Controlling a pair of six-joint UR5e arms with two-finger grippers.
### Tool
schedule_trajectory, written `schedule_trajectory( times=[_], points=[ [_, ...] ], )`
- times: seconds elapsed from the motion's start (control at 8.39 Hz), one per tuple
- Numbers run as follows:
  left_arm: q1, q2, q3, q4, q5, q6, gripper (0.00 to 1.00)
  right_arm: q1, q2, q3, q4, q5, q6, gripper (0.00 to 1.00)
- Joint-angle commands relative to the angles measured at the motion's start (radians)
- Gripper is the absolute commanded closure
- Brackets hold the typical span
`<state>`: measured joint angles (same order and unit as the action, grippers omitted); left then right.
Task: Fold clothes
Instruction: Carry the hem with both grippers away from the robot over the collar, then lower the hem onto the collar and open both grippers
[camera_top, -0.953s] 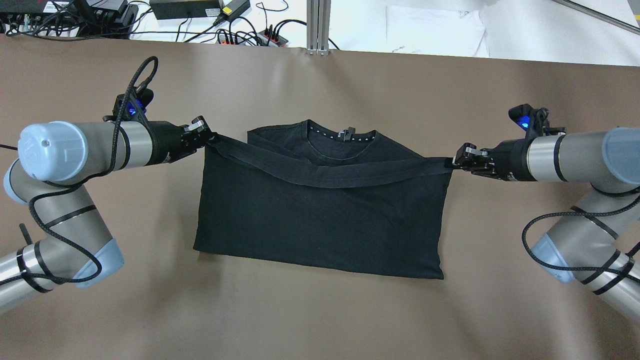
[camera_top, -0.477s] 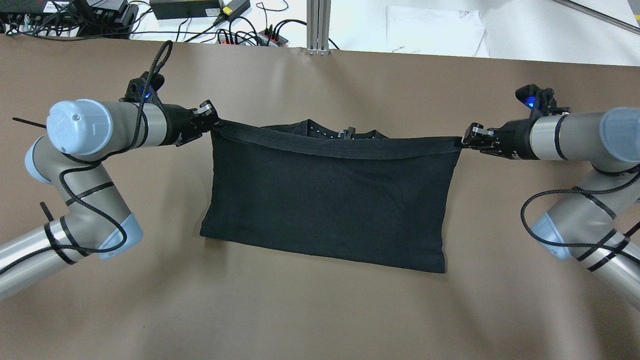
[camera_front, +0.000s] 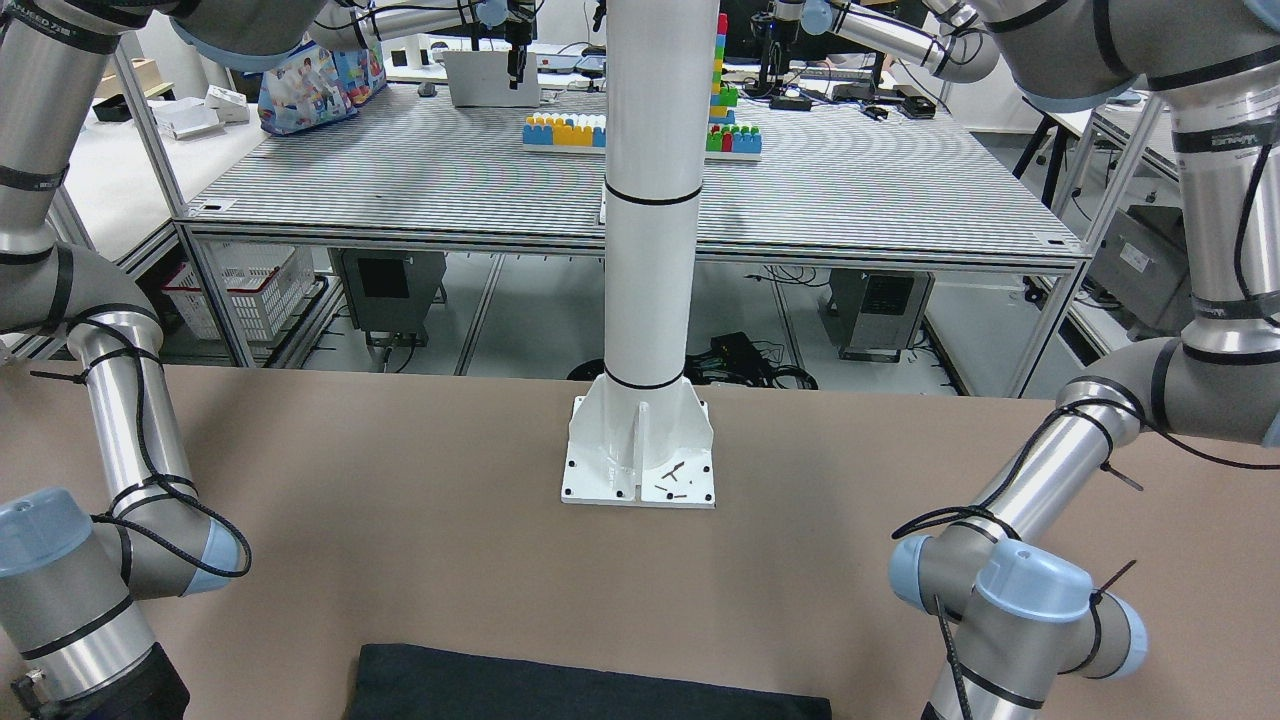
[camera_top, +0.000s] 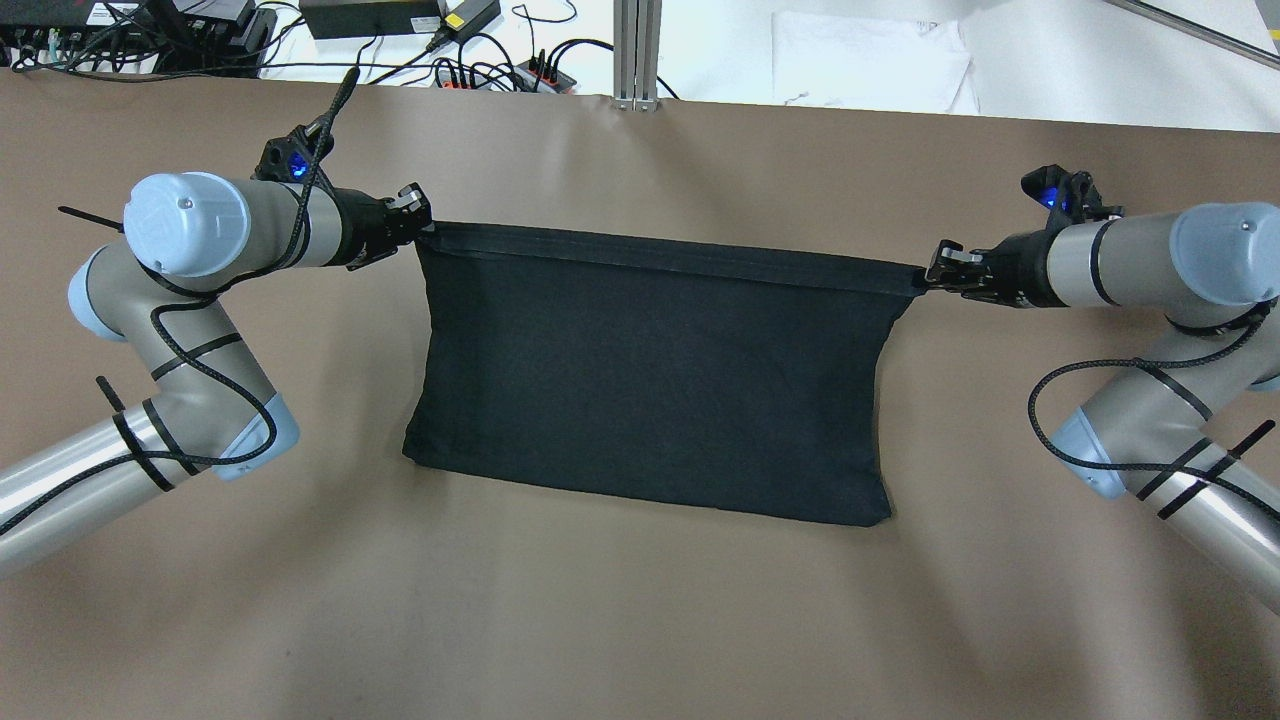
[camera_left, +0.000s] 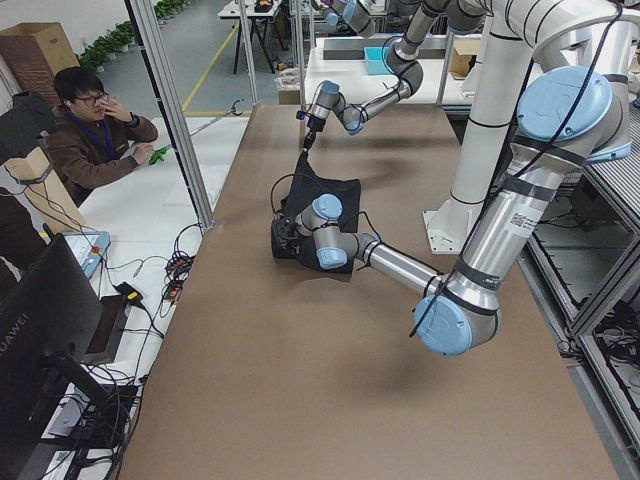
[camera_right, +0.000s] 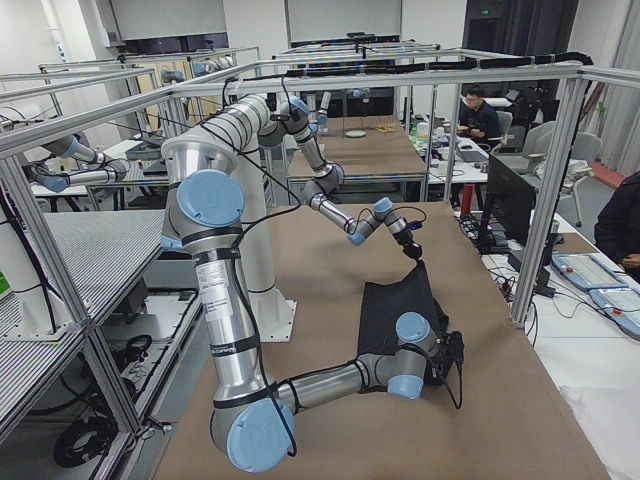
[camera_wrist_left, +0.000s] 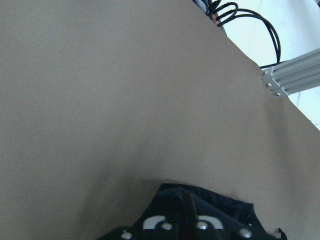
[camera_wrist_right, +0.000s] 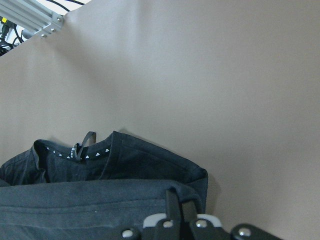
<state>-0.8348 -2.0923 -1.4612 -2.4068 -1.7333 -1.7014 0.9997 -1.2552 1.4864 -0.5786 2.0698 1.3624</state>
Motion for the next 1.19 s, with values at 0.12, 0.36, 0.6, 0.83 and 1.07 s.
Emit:
schedule_trajectory(
  times=[0.12,0.36,0.6,0.83,1.07],
  points=[
    [-0.017,-0.023,0.012,0.002,-0.017,0.017,1.00,0.002,0.040,-0.025,-0.006,0.006,0.000,1.00],
    [-0.014,-0.029,-0.013,0.000,-0.028,0.009,1.00,0.000,0.075,0.004,-0.052,0.015,0.047,1.00],
    [-0.009,-0.014,-0.059,-0.002,-0.064,0.003,1.00,-0.003,0.086,0.057,-0.105,0.033,0.063,1.00],
    [-0.001,-0.014,-0.050,-0.002,-0.034,0.009,0.01,-0.004,0.083,0.051,-0.107,0.046,0.051,0.07],
    [-0.001,-0.011,-0.039,0.000,-0.008,0.008,0.00,0.003,0.077,0.045,-0.107,0.046,0.046,0.06]
  ],
)
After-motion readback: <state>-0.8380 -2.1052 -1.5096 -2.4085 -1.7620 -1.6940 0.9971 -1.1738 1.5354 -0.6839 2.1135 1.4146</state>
